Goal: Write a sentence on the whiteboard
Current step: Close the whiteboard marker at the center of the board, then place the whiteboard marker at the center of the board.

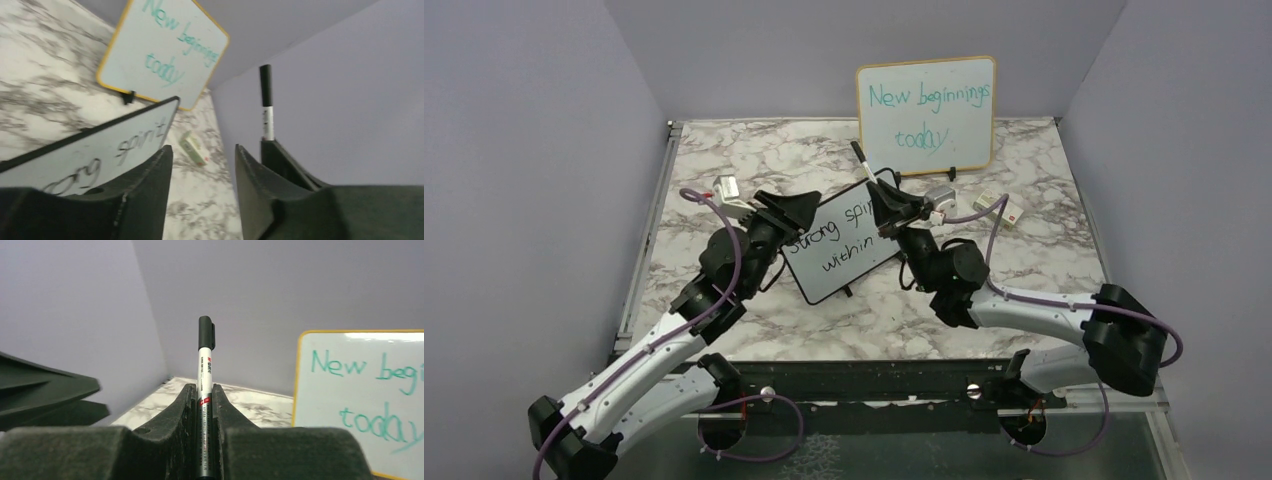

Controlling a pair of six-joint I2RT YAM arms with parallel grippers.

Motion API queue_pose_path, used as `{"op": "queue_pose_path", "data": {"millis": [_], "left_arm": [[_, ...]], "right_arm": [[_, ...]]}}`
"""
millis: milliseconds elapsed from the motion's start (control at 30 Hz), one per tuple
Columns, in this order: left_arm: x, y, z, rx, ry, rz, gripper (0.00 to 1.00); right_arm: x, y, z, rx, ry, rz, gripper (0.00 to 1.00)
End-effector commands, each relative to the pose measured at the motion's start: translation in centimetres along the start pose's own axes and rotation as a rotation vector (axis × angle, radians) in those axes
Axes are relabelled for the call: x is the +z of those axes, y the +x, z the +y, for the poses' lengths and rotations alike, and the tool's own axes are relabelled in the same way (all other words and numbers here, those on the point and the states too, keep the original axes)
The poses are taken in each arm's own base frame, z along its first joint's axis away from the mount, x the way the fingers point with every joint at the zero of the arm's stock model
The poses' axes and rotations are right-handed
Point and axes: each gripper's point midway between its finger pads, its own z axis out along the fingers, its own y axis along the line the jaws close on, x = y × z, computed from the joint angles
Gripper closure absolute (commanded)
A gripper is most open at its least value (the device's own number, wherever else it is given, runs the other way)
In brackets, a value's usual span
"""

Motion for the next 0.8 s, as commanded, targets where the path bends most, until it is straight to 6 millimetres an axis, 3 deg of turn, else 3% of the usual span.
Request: {"op": "queue_pose_path", "data": {"millis": [0, 167, 333, 600, 767], "left_arm": [[-2.7, -5.1, 1.9, 0.252, -0.175, -0.127, 0.45], [-6.1, -9.0, 3.8, 0.455, -0.314, -0.205, 0.32], [-9.6, -11.9, 5.3, 0.592, -0.414, -0.259, 0.16], [-12.4, -13.2, 7.2, 0.689, -0.474, -0.288, 0.05], [-12.4, -12.8, 8.1, 0.712, -0.497, -0.278, 0.01]], "right_arm": [[-1.5, 1.5, -4.2, -0.155, 0.181, 0.150, 1.00], [-4.8, 4.0, -9.3, -0.244, 0.416, 0.337, 0.99], [-10.6, 8.4, -14.8, -0.262, 0.625, 0.569, 0.99], [-18.6, 15.1, -19.8, -0.141, 0.842, 0.845, 0.97], [-21.5, 17.6, -21.9, -0.085, 0.938, 0.906, 0.95]]}}
